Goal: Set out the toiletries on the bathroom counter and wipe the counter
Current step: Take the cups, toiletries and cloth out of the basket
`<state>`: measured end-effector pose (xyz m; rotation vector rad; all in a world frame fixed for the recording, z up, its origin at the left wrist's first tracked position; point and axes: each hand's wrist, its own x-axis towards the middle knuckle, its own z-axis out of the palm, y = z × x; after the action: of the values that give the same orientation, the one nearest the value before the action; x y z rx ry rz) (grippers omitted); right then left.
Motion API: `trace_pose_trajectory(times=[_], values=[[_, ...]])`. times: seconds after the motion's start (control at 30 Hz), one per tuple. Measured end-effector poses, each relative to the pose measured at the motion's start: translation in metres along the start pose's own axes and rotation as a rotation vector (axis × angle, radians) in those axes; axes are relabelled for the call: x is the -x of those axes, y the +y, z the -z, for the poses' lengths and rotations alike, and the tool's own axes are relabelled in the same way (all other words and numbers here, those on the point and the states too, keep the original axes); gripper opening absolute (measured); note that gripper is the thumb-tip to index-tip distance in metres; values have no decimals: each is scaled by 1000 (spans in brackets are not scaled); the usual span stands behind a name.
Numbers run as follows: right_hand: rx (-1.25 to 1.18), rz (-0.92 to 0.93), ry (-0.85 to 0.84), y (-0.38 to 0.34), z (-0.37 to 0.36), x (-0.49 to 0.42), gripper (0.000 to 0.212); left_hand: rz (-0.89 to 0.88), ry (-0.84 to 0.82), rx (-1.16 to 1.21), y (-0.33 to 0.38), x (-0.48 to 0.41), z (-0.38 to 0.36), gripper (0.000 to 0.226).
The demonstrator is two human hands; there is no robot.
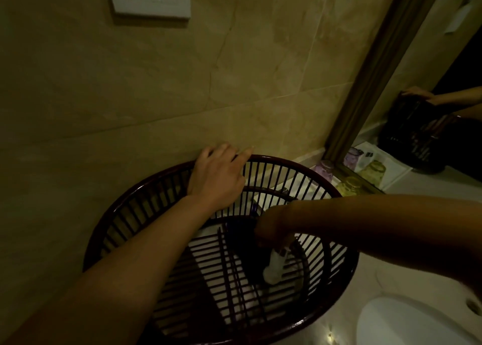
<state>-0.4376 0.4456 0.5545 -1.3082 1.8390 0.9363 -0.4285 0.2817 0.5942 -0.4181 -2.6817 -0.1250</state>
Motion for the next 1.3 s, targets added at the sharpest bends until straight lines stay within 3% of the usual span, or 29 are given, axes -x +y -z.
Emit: trace_pose_trajectory(times=[0.23,0.47,0.63,0.8,0.9,1.07,1.3], values=[[-783,-89,465,8,15,71,33,-1,-7,-12,0,-1,1,60],[-1418,-77,907,-1,3,146,13,-15,-29,-21,0,0,2,61],[-1699,-130,1284,6,-18,193,14,-3,-1,-19,2,0,4,57],[-1906,-386,1657,33,-55,208,5,-9,4,-6,0,0,4,58],[-1982,-593,1650,45,-87,184,6,-2,-5,4,1,0,3,59],[-2262,-783,1441,55,-139,123,16,-1,-5,12,2,0,2,59],[-2418,-1052,1133,46,-172,47,12,8,-10,14,3,0,1,61]])
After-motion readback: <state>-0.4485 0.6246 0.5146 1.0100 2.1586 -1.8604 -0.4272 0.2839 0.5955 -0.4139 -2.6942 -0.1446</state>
